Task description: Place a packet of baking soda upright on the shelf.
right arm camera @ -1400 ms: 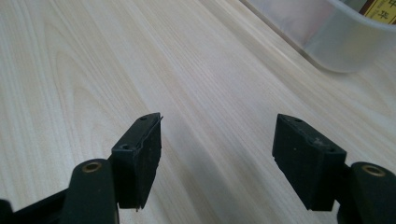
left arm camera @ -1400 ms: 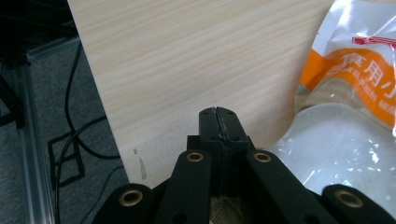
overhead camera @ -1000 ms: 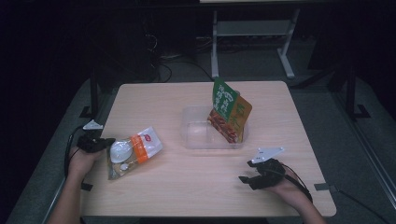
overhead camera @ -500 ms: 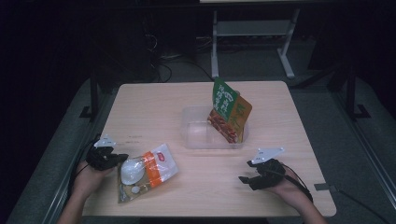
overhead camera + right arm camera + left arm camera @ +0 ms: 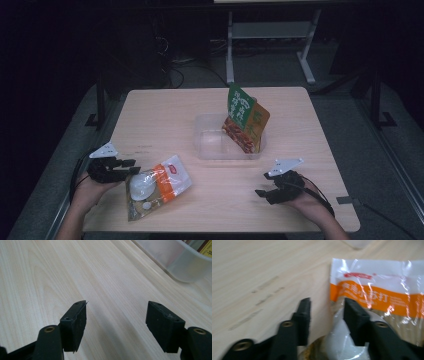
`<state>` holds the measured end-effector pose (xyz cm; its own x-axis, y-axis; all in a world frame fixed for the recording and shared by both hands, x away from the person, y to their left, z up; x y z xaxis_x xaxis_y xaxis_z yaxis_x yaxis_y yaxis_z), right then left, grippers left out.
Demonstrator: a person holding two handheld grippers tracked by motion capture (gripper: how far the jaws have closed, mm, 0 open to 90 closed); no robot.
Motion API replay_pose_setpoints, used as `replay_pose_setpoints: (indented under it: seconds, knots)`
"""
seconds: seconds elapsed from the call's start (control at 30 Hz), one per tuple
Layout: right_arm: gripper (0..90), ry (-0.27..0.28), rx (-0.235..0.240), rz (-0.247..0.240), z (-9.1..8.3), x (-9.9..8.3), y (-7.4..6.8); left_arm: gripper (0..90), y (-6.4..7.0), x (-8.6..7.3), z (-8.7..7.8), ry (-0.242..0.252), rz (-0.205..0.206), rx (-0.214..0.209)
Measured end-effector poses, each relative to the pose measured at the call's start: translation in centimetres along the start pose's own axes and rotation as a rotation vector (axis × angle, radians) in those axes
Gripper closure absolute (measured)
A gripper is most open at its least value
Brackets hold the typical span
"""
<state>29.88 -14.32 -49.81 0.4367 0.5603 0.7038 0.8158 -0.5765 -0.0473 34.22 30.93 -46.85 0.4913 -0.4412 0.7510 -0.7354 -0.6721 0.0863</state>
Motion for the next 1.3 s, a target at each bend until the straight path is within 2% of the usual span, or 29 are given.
replay_pose_setpoints:
  seconds: [0.03, 0.1, 0.2, 0.23, 0.27, 0.33, 0.43, 0.57, 0.6, 0.63, 0.73, 0.8, 0.87, 0.93, 1.07, 1.17, 1.27, 1.3]
  knots:
    - [32.4, 0.0, 0.0, -0.001, 0.0, 0.0, 0.0, 50.8, 0.1, -0.2, 0.3, -0.015, 0.019, -0.007]
    - [32.4, 0.002, -0.002, -0.003, 0.0, 0.0, 0.0, 41.6, 0.3, -0.5, 0.8, -0.034, 0.014, -0.032]
    - [32.4, 0.001, -0.001, -0.004, 0.0, 0.0, 0.0, 35.2, 0.6, -1.1, 1.8, -0.075, 0.022, -0.053]
    - [32.4, 0.0, 0.001, -0.002, 0.1, 0.0, 0.0, 35.2, 0.6, -1.5, 2.2, -0.112, 0.038, -0.061]
    - [32.4, -0.002, 0.003, -0.003, 0.1, 0.0, 0.0, 35.2, 0.8, -1.7, 2.5, -0.124, 0.038, -0.072]
    - [32.4, -0.004, 0.003, -0.004, 0.1, 0.0, 0.0, 35.8, 1.2, -1.7, 2.9, -0.117, 0.036, -0.112]
    - [32.4, -0.005, 0.003, -0.009, 0.1, 0.0, 0.0, 44.3, 1.6, -1.8, 3.0, -0.131, 0.045, -0.13]
    - [32.3, -0.004, 0.003, -0.007, 0.1, 0.0, 0.0, 46.8, 1.7, -1.9, 3.3, -0.154, 0.05, -0.124]
    - [32.4, -0.003, 0.003, -0.006, 0.1, 0.0, -0.1, 50.7, 1.8, -1.9, 3.4, -0.155, 0.055, -0.124]
    - [32.4, -0.002, 0.004, -0.007, 0.1, 0.0, -0.1, 52.5, 1.9, -1.9, 3.5, -0.157, 0.041, -0.128]
    - [32.4, -0.003, 0.003, -0.007, 0.2, 0.1, -0.2, 65.9, 2.1, -1.9, 3.5, -0.156, 0.022, -0.159]
    - [32.3, -0.002, 0.009, -0.012, 0.2, 0.1, -0.3, 75.6, 2.3, -2.0, 3.5, -0.16, 0.03, -0.178]
    - [32.4, -0.004, 0.013, -0.004, 0.2, 0.2, -0.4, 87.0, 2.7, -1.9, 3.6, -0.145, 0.036, -0.19]
    - [32.4, -0.005, 0.014, -0.004, 0.3, 0.1, -0.4, 88.2, 3.0, -1.7, 3.7, -0.142, 0.038, -0.193]
    - [33.1, -0.006, 0.024, 0.0, 0.3, 0.1, -0.4, 88.9, 3.9, -0.7, 3.8, -0.104, 0.002, -0.223]
    - [34.0, 0.004, 0.039, 0.011, 0.3, 0.2, -0.5, 89.2, 4.5, 0.1, 3.7, -0.086, -0.001, -0.229]
    - [34.1, 0.018, 0.061, 0.03, 0.3, 0.4, -0.6, 89.5, 5.0, 1.3, 3.3, -0.025, -0.003, -0.237]
    - [34.0, 0.023, 0.065, 0.034, 0.3, 0.5, -0.6, 89.5, 5.3, 2.0, 3.1, 0.013, -0.002, -0.238]
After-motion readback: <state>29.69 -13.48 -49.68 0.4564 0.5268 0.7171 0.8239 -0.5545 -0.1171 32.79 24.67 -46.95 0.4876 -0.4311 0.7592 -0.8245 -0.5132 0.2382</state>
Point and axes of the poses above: each handheld gripper's, and its own axes: z roughly forward along the jaws, x roughly out of its top, y roughly to its right, the point moved 7 cm from there along z, roughly forward along the jaws, and after that the axes turned 3 degrees about y, right-handed, at the moved point
